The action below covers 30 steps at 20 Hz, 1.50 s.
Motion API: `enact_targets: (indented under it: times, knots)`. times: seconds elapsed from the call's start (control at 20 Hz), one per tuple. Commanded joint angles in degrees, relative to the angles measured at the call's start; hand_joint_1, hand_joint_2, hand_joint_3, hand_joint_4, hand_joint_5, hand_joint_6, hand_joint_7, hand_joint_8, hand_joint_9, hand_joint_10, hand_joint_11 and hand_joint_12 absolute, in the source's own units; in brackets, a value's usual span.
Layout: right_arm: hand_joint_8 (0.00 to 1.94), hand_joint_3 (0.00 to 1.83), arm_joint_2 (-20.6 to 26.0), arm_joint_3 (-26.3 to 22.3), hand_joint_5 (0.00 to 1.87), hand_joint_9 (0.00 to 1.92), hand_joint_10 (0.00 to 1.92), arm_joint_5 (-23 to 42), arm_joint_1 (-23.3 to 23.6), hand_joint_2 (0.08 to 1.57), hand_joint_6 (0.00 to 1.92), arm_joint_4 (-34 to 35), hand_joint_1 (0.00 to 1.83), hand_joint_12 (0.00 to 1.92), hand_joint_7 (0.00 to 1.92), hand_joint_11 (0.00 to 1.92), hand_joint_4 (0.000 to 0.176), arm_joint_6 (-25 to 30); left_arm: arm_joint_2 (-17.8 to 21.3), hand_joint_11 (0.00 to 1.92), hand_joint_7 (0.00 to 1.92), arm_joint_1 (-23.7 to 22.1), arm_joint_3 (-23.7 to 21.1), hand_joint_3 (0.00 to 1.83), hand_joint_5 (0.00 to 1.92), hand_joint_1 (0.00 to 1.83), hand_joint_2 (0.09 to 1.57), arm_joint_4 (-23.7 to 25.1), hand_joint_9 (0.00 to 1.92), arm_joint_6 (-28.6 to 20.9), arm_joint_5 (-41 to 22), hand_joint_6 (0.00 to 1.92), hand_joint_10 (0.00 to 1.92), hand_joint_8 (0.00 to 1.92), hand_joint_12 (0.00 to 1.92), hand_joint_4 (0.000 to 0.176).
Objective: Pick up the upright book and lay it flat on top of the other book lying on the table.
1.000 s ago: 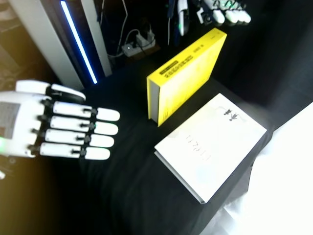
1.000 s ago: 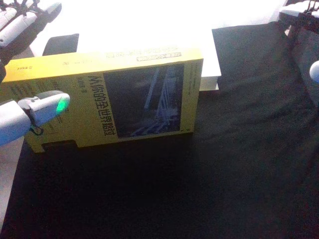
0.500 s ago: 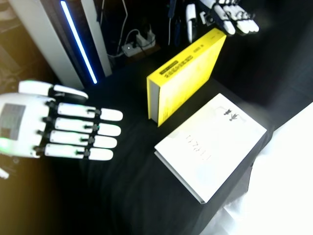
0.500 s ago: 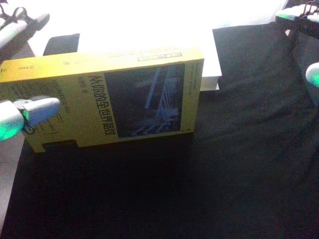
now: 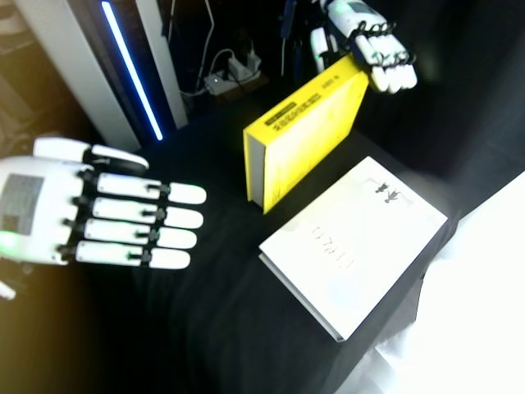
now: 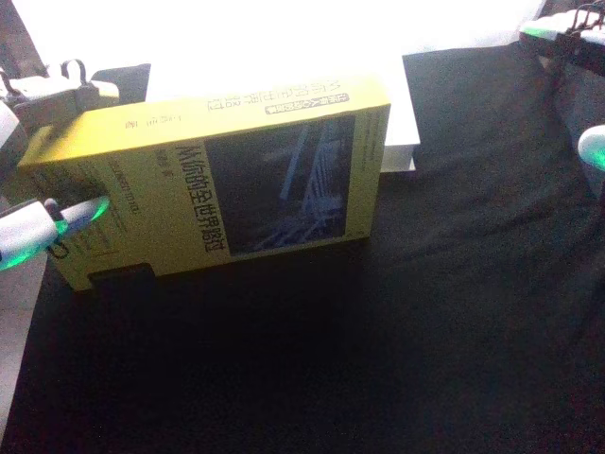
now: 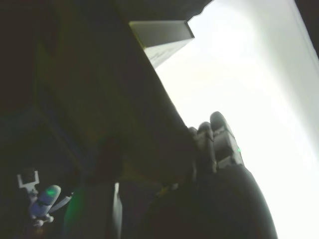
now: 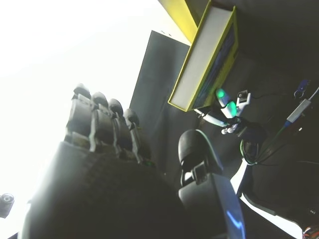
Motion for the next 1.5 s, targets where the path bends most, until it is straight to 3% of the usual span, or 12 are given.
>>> enact_targets:
  times: [0.0,0.05,0.1,0.25,0.4,0.45,0.55,0.85,0.9,1.05,1.3,1.45]
  knots:
    - [0.00,0.01,0.09,0.21,0.00,0.00,0.00,6.39,0.72,1.41,0.00,2.59,0.26,0.00,0.00,0.00,0.018,0.29,0.03,1.54,1.14,0.24,-0.25,0.02,0.91,1.48,1.53,1.05,1.41,1.05,-4.39,1.31,1.91,1.85,1.92,0.000]
    - [0.00,0.00,0.07,0.21,0.00,0.00,0.00,6.39,0.72,1.41,0.00,2.59,0.29,0.00,0.00,0.00,0.018,0.29,0.22,1.65,1.26,0.59,-0.68,0.03,0.91,1.50,1.55,1.43,1.50,1.05,-5.19,1.66,1.92,1.91,1.92,0.000]
    - [0.00,0.00,0.05,0.22,0.00,0.00,0.00,6.39,0.72,1.41,0.00,2.60,0.29,0.00,0.00,0.00,0.016,0.29,0.58,1.63,0.61,1.03,-1.28,0.00,0.92,1.28,1.54,1.87,1.48,1.05,-6.20,1.81,1.92,1.92,1.92,0.000]
    - [0.00,0.00,-0.07,0.25,0.00,0.00,0.00,6.39,0.71,1.41,0.00,2.78,0.32,0.00,0.00,0.00,0.027,0.31,2.29,1.58,0.45,2.97,-3.65,0.00,0.94,1.22,1.54,3.60,1.43,1.05,-10.73,1.91,1.92,1.92,1.92,0.021]
    - [0.00,0.00,-0.21,0.26,0.00,0.00,0.00,6.39,0.69,1.41,0.00,3.01,0.29,0.00,0.00,0.00,0.003,0.31,3.71,1.56,0.45,4.43,-5.57,0.00,0.92,1.21,1.54,5.40,1.41,1.05,-14.00,1.90,1.92,1.92,1.92,0.000]
    - [0.00,0.00,-0.25,0.26,0.00,0.00,0.00,6.39,0.68,1.41,0.00,3.07,0.28,0.00,0.00,0.00,0.000,0.32,4.35,1.59,1.04,5.06,-6.30,0.15,0.95,1.39,1.54,6.06,1.44,1.05,-15.05,1.90,1.92,1.92,1.92,0.000]
    - [0.00,0.00,-0.36,0.30,0.00,0.00,0.00,6.39,0.68,1.41,0.00,3.20,0.33,0.00,0.00,0.00,0.000,0.32,5.56,1.60,1.26,6.65,-7.79,0.73,0.96,1.56,1.24,7.35,1.46,1.05,-17.72,1.83,1.92,1.92,1.92,0.000]
    - [0.00,0.00,-0.93,0.71,0.00,0.00,0.00,6.41,0.68,1.41,0.00,3.70,0.41,0.00,0.00,0.00,0.000,0.32,6.77,1.52,1.21,8.95,-9.10,0.84,0.97,1.70,1.12,10.51,1.41,1.05,-26.09,1.73,1.92,1.92,1.92,0.000]
    - [0.00,0.00,-0.99,0.83,0.00,0.00,0.00,6.43,0.69,1.41,0.00,3.77,0.44,0.00,0.00,0.00,0.000,0.32,6.77,1.49,0.95,8.93,-8.97,1.28,0.98,1.45,0.76,10.97,1.37,1.05,-27.29,1.70,1.92,1.92,1.92,0.000]
    - [0.00,0.00,-1.38,1.12,0.00,0.00,0.00,7.12,0.71,1.41,0.00,3.82,0.46,0.00,0.00,0.00,0.000,0.31,6.78,1.56,1.25,8.13,-8.07,0.98,0.99,1.65,1.09,11.64,1.43,1.05,-29.38,1.75,1.92,1.92,1.92,0.000]
    - [0.00,0.00,-2.13,1.08,0.00,0.00,0.00,11.10,4.08,1.34,0.00,2.61,0.62,0.00,0.00,0.00,0.000,0.31,3.58,1.61,1.30,1.54,-4.40,0.96,0.98,1.69,1.05,10.08,1.49,1.05,-22.14,1.84,1.92,1.92,1.92,0.000]
    - [0.00,0.00,-3.07,1.06,0.00,0.00,0.00,12.18,7.09,1.32,0.00,0.13,0.52,0.00,0.00,0.00,0.000,0.31,0.95,1.60,1.06,-2.13,-1.98,1.64,0.98,1.43,0.52,9.32,1.49,1.05,-16.74,1.84,1.92,1.92,1.92,0.000]
